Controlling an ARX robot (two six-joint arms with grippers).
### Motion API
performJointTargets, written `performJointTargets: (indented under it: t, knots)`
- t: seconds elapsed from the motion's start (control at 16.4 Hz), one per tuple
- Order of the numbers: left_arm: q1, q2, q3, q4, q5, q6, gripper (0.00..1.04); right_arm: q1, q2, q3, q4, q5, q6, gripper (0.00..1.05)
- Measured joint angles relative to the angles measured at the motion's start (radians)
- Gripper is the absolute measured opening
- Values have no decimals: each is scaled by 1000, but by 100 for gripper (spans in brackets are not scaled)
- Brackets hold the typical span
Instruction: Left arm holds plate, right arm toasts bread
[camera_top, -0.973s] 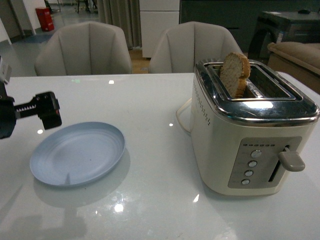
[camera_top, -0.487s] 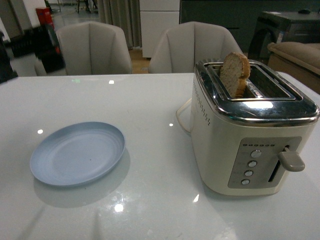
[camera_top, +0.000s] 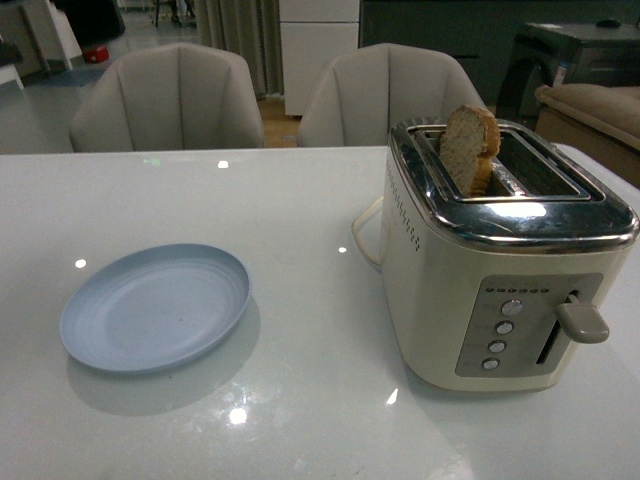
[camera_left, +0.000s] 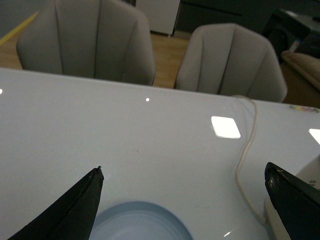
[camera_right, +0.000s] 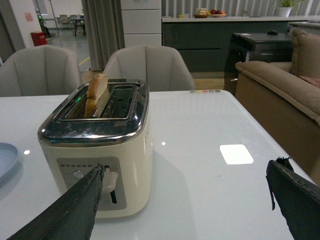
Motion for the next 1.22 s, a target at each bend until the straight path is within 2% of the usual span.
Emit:
performJointTargets:
  t: [0.36,0.43,0.49,0.73,0.79,1.03,1.16,1.22]
  knots:
    - [-63,-156,-25,-2,-32,87,98,0,0,0,0,0,0,98]
    - [-66,-179,-69,102,-98,134,89,0,0,0,0,0,0,98]
    - [-56,-246,-163,150,-114,183,76,0,0,0,0,0,0,98]
    - [3,-449,-474,239,-72,231,26,0,0,0,0,0,0,98]
    - [24,-516,-568,260,-46,231,4,0,0,0,0,0,0,98]
    - [61,-640,-697,264,-13,234,2,0,0,0,0,0,0,98]
    - [126,-695,-738,248,58,235,2,0,0,0,1,0,0,98]
    - [139,-721,-755,238,52,234,2,0,0,0,0,0,0,98]
